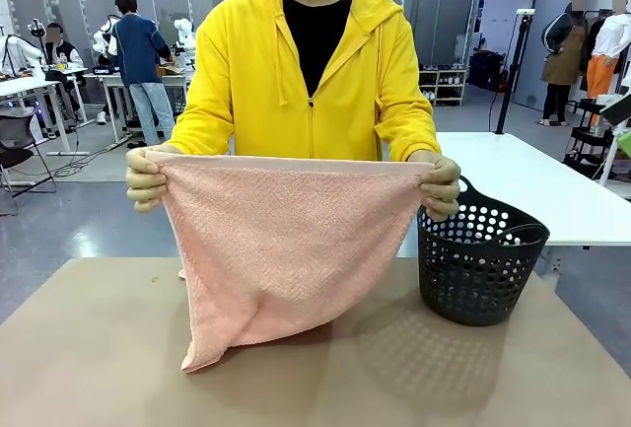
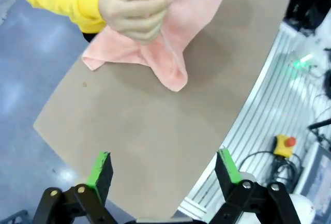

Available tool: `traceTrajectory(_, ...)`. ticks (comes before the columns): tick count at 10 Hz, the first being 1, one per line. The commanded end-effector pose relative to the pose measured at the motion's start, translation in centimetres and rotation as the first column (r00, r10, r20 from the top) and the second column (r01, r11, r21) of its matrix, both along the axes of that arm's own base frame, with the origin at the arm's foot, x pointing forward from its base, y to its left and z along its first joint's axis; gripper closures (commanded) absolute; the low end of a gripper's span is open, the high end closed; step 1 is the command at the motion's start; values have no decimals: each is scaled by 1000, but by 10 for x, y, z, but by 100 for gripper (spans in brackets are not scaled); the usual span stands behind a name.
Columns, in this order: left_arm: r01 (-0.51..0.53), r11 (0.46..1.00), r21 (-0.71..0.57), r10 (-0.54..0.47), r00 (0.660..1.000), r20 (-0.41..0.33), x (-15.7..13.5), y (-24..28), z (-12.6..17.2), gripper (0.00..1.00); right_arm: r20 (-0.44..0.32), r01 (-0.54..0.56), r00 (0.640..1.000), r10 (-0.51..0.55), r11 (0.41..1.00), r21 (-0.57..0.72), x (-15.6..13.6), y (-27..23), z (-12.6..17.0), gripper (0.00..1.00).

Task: Fold the towel.
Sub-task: Grab the top end of the 100 cm Hotel Towel extended by the human.

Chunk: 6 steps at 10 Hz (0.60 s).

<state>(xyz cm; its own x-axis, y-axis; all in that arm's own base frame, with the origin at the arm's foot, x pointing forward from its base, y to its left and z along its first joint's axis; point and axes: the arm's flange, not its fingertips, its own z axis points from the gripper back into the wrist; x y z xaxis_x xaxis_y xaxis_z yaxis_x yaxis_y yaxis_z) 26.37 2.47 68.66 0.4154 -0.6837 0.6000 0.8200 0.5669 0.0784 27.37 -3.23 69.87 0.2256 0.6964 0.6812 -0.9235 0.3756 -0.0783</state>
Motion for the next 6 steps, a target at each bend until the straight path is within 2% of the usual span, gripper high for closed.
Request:
traceTrajectory(1, 127, 975, 181, -143, 987, 76, 16, -43, 26, 0, 8, -141, 989, 145, 974, -176, 19, 42, 25, 0)
traceTrajectory(2, 185, 949, 255, -213, 973, 86, 25, -68, 34, 0, -12, -208, 978, 210, 953, -220, 27, 69, 34, 0)
traceTrajectory(4, 279, 890, 362, -329, 940, 85, 35, -109, 55, 0, -57, -273, 962, 268, 921, -276, 35, 106, 44, 0)
traceTrajectory(6, 355, 802, 480, -422, 906, 35, 53, -161, 68, 0, -49, -297, 952, 302, 873, -387, 44, 142, 54, 0)
